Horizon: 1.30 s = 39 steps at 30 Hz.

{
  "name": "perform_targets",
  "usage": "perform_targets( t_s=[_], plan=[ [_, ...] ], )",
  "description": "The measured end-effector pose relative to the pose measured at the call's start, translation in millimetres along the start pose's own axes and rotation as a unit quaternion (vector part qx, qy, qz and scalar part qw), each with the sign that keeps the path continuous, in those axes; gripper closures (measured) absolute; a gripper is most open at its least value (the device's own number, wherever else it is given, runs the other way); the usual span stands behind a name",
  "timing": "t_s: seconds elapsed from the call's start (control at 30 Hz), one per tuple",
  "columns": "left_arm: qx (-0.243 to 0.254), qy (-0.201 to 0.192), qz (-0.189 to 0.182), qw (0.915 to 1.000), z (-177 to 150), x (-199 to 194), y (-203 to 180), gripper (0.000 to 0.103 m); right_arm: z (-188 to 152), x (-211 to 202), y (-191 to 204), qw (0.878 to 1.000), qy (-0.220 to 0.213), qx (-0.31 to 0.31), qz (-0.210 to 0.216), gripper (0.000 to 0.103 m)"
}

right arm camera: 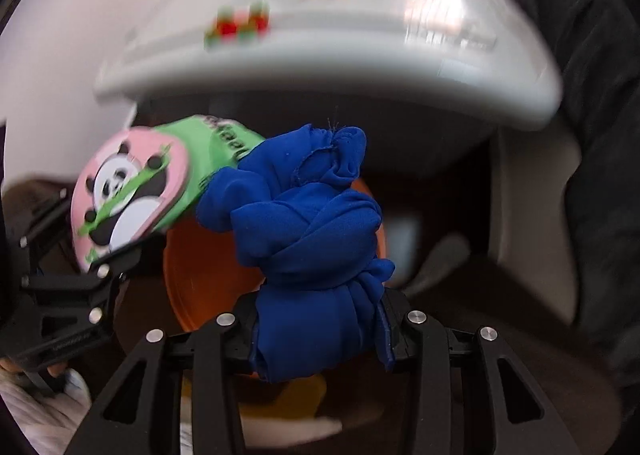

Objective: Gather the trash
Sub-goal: 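Open both grippers over the orange bucket, dropping panda bag and blue cloth, then grasp the blue milk carton with the left gripper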

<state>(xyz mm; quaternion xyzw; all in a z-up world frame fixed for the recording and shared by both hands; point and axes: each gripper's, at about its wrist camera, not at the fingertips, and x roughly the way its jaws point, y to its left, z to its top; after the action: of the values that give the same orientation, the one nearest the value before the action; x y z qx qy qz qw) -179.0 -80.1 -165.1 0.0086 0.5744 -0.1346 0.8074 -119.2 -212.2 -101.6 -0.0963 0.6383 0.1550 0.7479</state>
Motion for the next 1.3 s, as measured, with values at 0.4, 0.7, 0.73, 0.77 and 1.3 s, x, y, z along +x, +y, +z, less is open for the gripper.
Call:
perform_targets(
  t_s=[0.4, 0.7, 0.73, 0.77, 1.3],
  plan=[
    [-0.01, 0.068, -0.011, 0.9976, -11, 42, -3, 0.028, -14, 21, -3, 1.0, -0.002, 0.026, -0.006, 0.02],
    [0.007, -0.006, -0.019, 0.9998, -5, 10, -2, 0.025, -13, 6, -5, 0.999, -0.031, 0.014, -0.016, 0.02],
    [0.009, -0.015, -0.016, 0.9997, -4, 5, -1, 0.025, -12, 3, -2, 0.999, -0.033, 0.013, -0.017, 0.02],
    [0.008, -0.023, -0.018, 0.9995, -1, 2, -1, 0.025, -12, 2, -2, 0.999, -0.036, 0.013, -0.016, 0.02],
    [-0.07, -0.119, -0.022, 0.9902, 38, -52, 40, 0.025, 34, -28, -14, 0.995, -0.092, 0.03, 0.006, 0.02]
  ],
)
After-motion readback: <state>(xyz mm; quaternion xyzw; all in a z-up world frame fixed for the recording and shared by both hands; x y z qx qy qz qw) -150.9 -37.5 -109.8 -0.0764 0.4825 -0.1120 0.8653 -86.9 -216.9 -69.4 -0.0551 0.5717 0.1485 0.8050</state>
